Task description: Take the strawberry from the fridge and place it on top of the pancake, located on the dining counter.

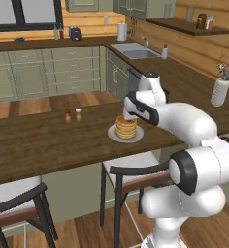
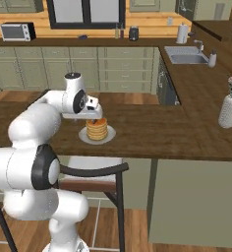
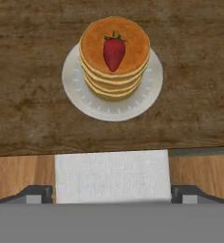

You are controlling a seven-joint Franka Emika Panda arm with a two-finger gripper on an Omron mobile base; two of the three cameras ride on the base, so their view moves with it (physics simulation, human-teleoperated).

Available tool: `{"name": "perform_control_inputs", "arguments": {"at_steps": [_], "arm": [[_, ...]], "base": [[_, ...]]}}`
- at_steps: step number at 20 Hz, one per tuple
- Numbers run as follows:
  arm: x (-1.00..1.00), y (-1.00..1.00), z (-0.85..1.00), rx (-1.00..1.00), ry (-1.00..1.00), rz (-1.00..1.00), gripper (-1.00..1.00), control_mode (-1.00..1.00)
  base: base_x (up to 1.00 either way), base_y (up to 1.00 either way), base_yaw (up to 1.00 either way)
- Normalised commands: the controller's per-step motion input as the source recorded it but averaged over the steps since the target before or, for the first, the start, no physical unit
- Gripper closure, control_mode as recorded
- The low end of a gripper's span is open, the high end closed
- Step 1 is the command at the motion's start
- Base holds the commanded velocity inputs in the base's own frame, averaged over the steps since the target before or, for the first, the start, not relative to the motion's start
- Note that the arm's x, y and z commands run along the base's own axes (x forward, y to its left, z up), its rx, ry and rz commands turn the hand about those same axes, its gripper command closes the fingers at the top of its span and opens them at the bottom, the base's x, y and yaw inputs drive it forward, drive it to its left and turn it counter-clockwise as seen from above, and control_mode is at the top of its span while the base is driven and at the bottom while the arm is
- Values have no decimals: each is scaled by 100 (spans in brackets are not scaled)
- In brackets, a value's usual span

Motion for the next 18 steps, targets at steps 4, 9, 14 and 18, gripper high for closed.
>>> {"name": "perform_control_inputs", "arguments": {"at_steps": [4, 9, 14, 18], "arm": [[-100, -9, 35, 0, 0, 0, -100, -100], [-100, -10, 32, 0, -1, 0, -100, -100], [-100, -2, 37, 0, -7, 0, -100, -100], [-99, 3, 34, -1, -11, 0, -100, -100]], "base": [[0, 0, 0], [0, 0, 0], [0, 0, 0], [0, 0, 0]]}}
